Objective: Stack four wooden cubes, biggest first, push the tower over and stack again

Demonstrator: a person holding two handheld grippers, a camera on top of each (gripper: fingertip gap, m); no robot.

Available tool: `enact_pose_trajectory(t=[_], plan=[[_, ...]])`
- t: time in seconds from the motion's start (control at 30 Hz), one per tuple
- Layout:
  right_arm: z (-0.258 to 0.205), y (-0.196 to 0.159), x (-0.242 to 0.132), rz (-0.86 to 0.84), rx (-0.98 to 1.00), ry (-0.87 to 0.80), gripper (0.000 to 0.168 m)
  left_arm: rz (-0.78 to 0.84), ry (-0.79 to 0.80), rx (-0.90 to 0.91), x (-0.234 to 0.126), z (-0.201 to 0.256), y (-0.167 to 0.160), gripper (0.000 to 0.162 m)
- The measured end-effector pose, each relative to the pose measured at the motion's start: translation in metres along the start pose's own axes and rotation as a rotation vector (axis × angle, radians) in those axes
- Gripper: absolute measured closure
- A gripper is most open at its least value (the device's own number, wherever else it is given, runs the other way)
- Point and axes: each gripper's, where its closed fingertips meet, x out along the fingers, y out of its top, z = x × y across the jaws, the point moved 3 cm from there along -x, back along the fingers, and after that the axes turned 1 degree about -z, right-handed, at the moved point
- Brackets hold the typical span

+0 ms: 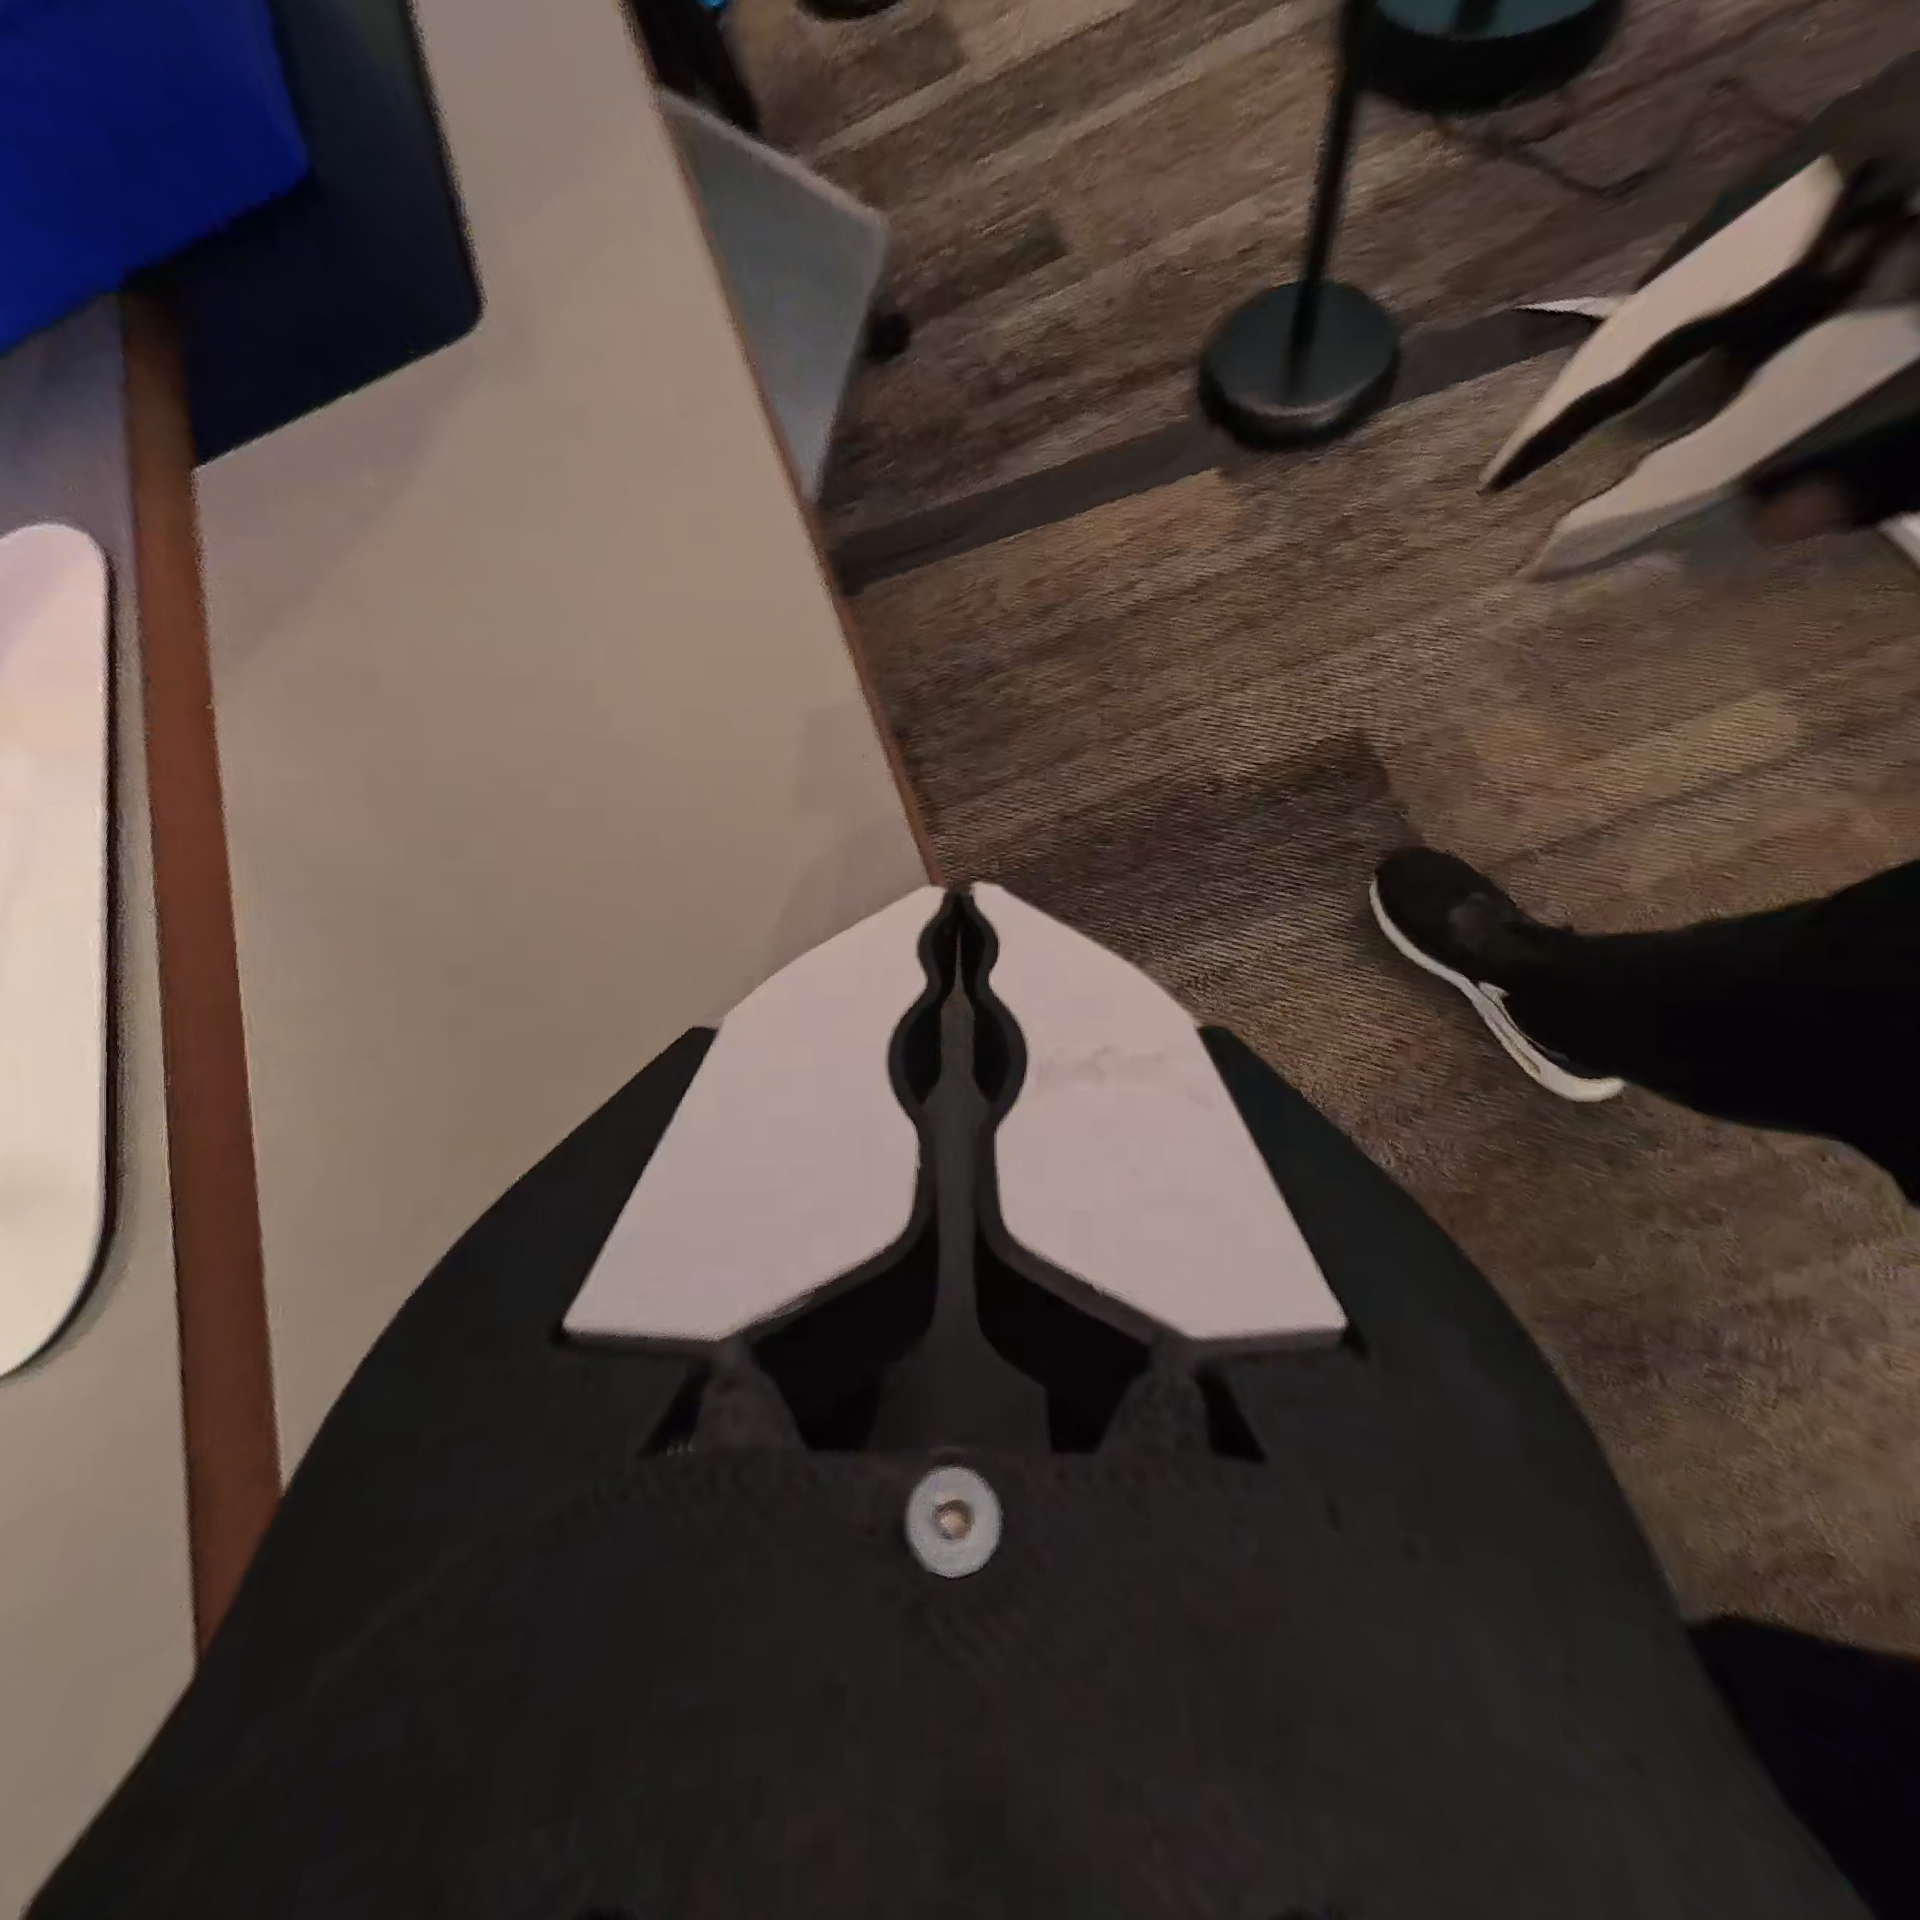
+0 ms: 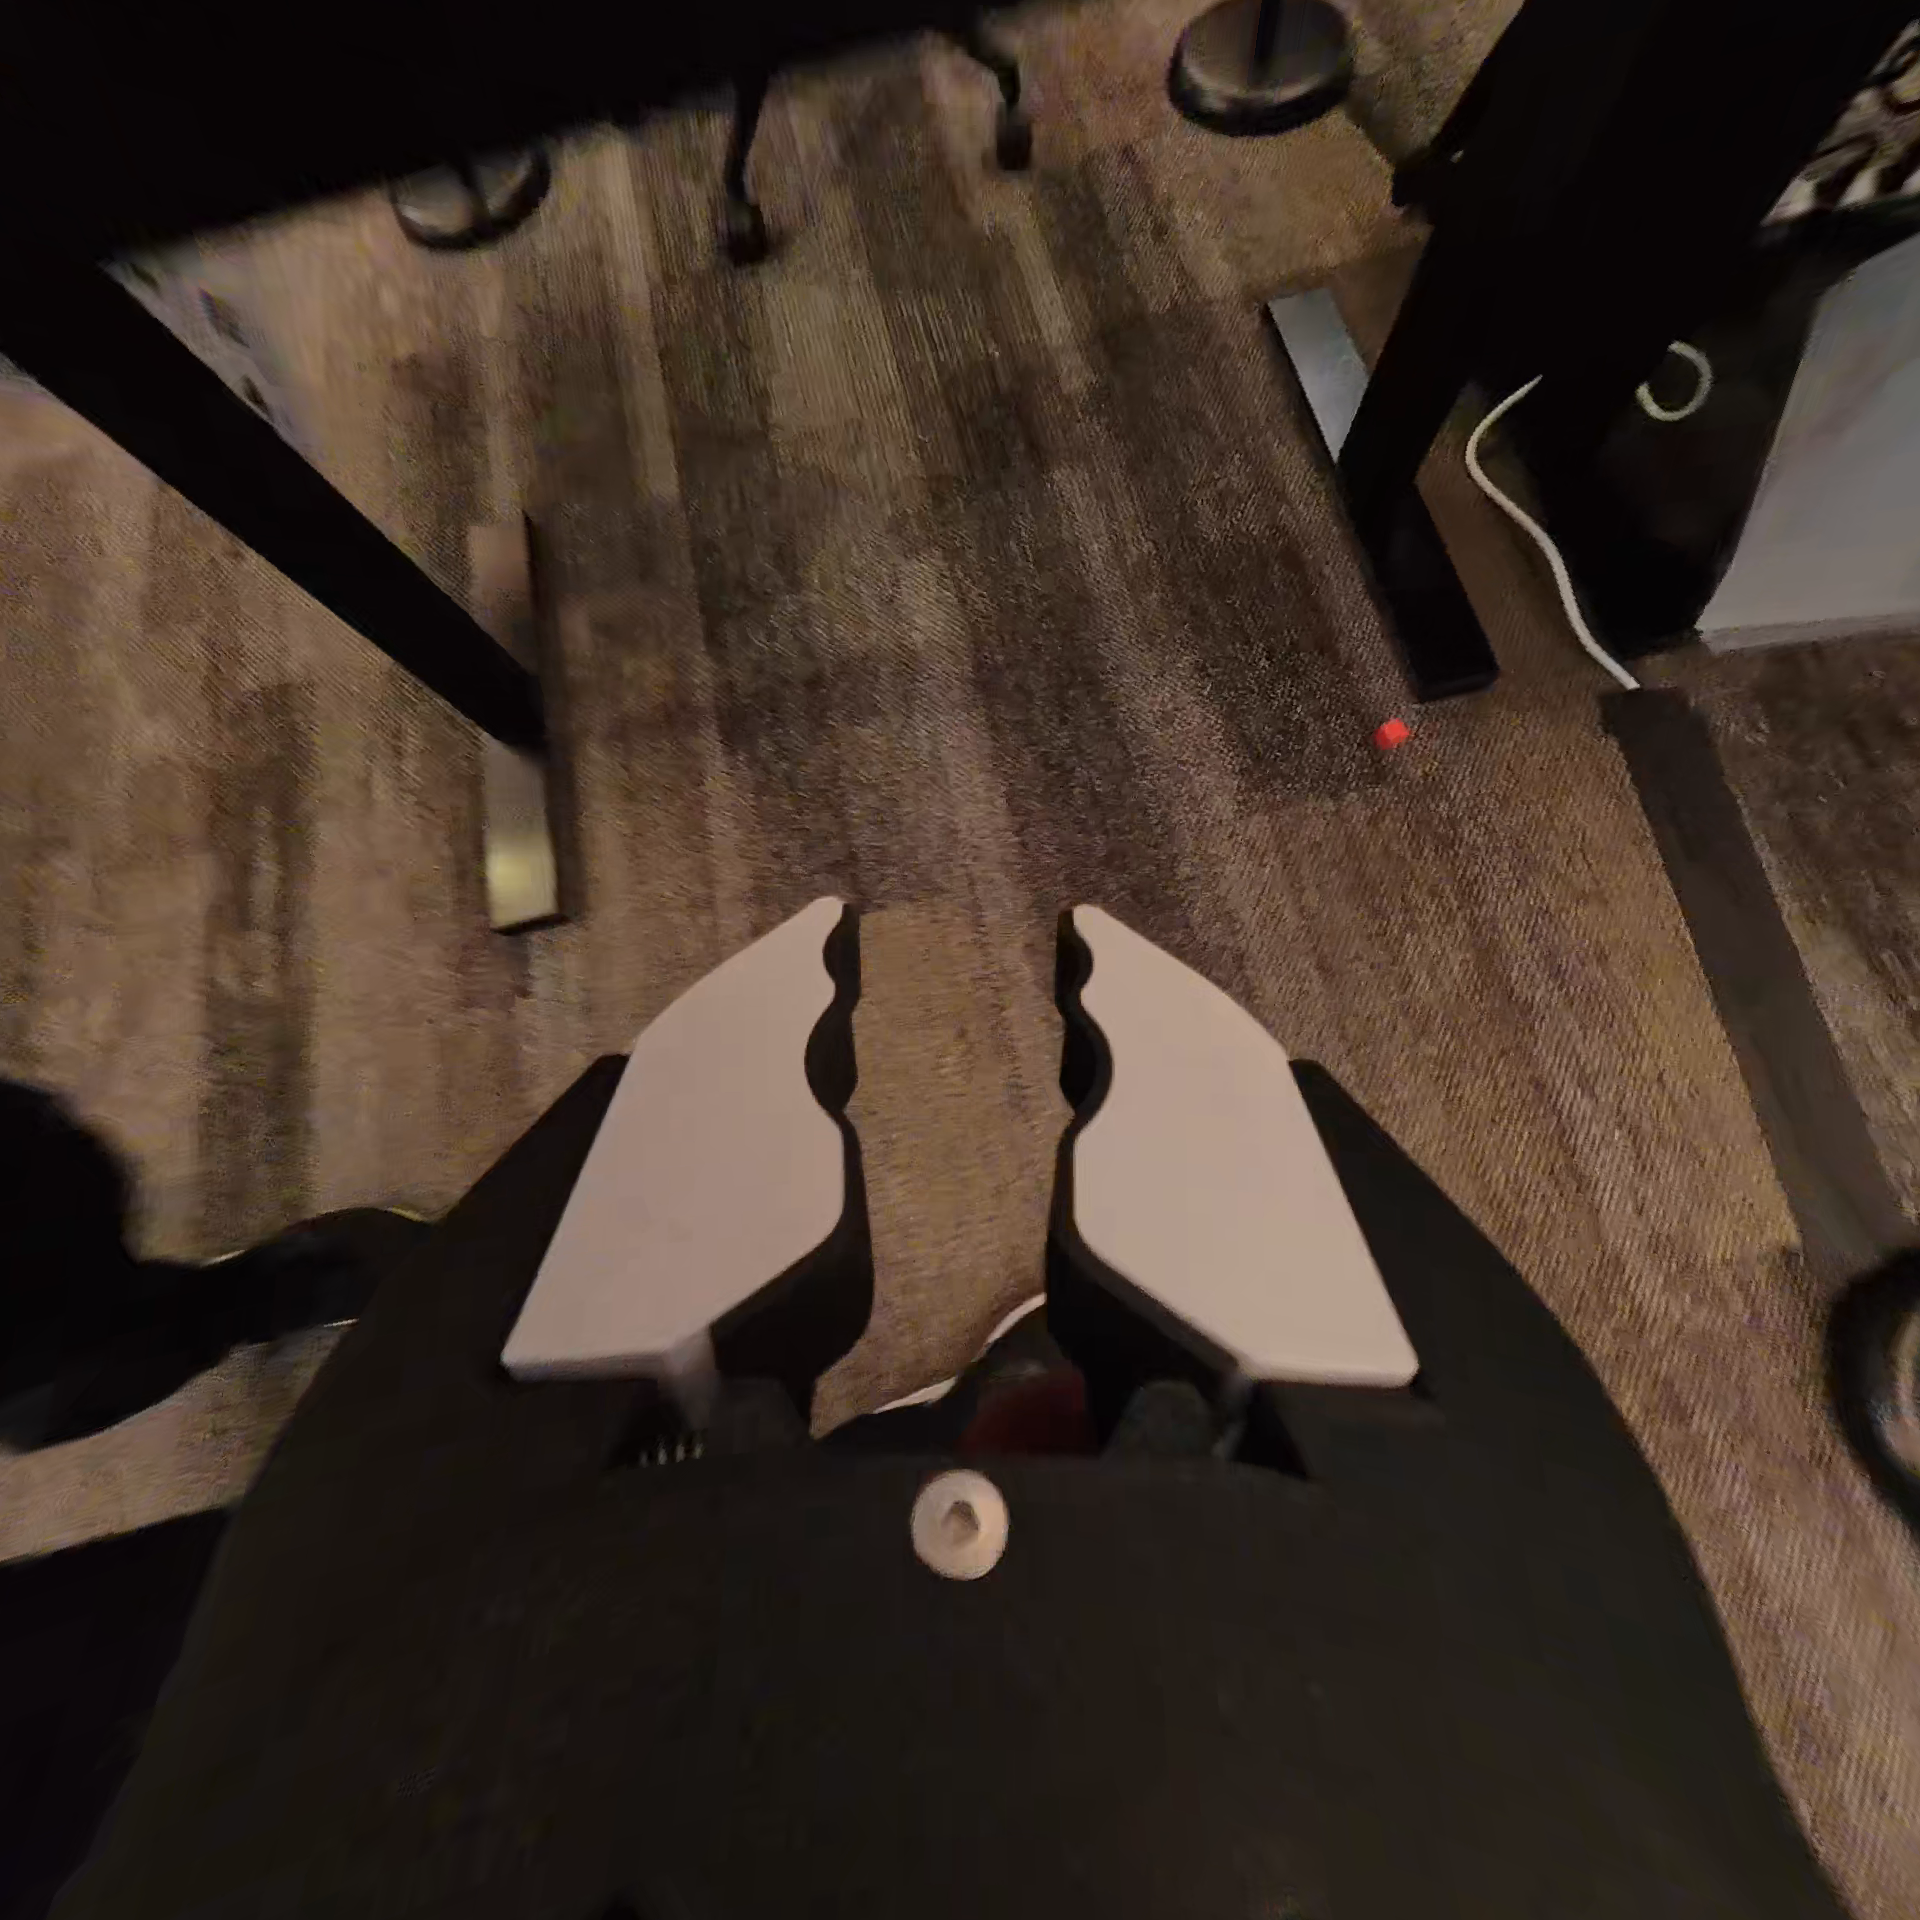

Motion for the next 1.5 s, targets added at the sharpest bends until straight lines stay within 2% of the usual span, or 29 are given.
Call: enact_pose_trajectory(t=[0.03, 0.17, 0.23, 0.33, 0.5, 0.57, 0.67, 0.73, 0.77, 0.9, 0.93, 1.13, 1.2, 1.37, 1.5], plan=[[0.034, -0.013, 0.032, -0.009, -0.013, 0.016, 0.131, -0.01, 0.022, -0.022, 0.008, -0.003, 0.004, 0.162], [0.153, -0.05, 0.162, -0.009, -0.02, 0.052, 0.12, -0.063, 0.085, -0.039, 0.036, -0.009, 0.02, 0.162], [0.196, -0.068, 0.228, -0.018, 0.001, 0.078, 0.118, -0.053, 0.108, -0.084, 0.048, -0.018, 0.033, 0.162], [0.249, -0.1, 0.324, -0.052, 0.006, 0.078, 0.114, -0.083, 0.144, -0.043, 0.066, -0.026, 0.042, 0.16], [0.305, -0.141, 0.462, -0.111, -0.105, 0.048, 0.099, -0.091, 0.157, -0.06, 0.07, -0.03, 0.044, 0.155], [0.323, -0.148, 0.508, -0.133, -0.154, 0.02, 0.1, -0.091, 0.153, -0.069, 0.071, -0.031, 0.044, 0.154], [0.349, -0.152, 0.57, -0.15, -0.209, -0.037, 0.091, -0.093, 0.145, -0.096, 0.072, -0.033, 0.044, 0.151], [0.373, -0.153, 0.605, -0.19, -0.249, -0.15, 0.105, -0.094, 0.149, -0.105, 0.072, -0.034, 0.044, 0.149], [0.381, -0.153, 0.619, -0.213, -0.254, -0.168, 0.113, -0.096, 0.146, -0.119, 0.072, -0.035, 0.044, 0.148], [0.408, -0.155, 0.66, -0.288, -0.227, -0.174, 0.11, -0.12, 0.125, -0.173, 0.074, -0.038, 0.046, 0.145], [0.412, -0.156, 0.668, -0.302, -0.23, -0.165, 0.107, -0.126, 0.125, -0.183, 0.075, -0.038, 0.046, 0.144], [0.427, -0.17, 0.7, -0.413, -0.227, -0.125, 0.116, -0.136, 0.123, -0.218, 0.076, -0.04, 0.047, 0.143], [0.419, -0.172, 0.703, -0.43, -0.207, -0.033, 0.14, -0.134, 0.124, -0.218, 0.076, -0.04, 0.047, 0.142], [0.417, -0.171, 0.701, -0.478, -0.217, 0.02, 0.145, -0.124, 0.14, -0.21, 0.077, -0.04, 0.046, 0.142], [0.392, -0.148, 0.676, -0.341, -0.145, 0.088, 0.145, -0.118, 0.151, -0.206, 0.078, -0.04, 0.046, 0.141]])
